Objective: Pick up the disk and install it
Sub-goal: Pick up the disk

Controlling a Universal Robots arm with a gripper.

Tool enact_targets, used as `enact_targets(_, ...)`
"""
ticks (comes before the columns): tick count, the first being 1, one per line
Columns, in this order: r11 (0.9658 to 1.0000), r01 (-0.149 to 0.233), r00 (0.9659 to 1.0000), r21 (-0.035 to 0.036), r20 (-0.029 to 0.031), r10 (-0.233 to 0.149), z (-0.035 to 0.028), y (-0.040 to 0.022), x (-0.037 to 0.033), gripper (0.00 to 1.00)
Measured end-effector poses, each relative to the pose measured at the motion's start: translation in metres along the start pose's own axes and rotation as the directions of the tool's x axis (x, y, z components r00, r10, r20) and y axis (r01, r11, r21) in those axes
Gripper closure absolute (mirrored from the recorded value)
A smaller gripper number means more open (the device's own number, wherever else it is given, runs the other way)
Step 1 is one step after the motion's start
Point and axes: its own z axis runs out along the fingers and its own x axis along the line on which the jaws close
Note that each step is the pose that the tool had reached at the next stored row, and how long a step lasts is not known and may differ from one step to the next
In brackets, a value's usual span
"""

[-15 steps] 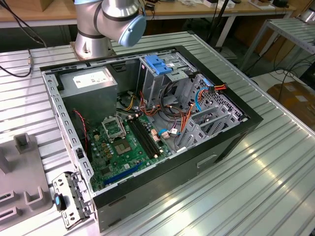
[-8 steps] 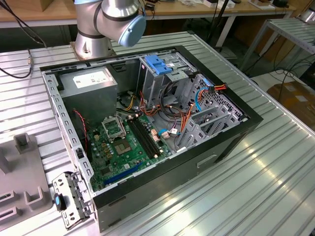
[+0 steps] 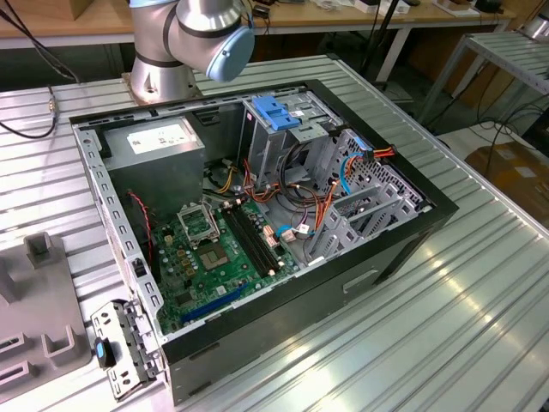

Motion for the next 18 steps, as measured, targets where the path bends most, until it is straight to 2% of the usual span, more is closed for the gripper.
enact_targets(7, 1.0, 0.0, 1.0, -0.0021, 0.0001, 0.0, 0.0138, 0.0, 0.0, 0.5)
enact_targets(10, 1.0, 0.0, 1.0, -0.0026, 0.0001, 0.0, 0.023, 0.0, 0.0001, 0.5)
enact_targets(16, 1.0, 0.0, 1.0, -0.003, 0.0001, 0.0, 0.0267, -0.0001, 0.0001, 0.52)
enact_targets(17, 1.0, 0.0, 1.0, -0.0029, 0.0001, 0.0, 0.0271, -0.0001, 0.0001, 0.59)
enact_targets(18, 1.0, 0.0, 1.0, -0.0028, 0.0, 0.0, 0.0275, -0.0001, 0.0001, 0.59)
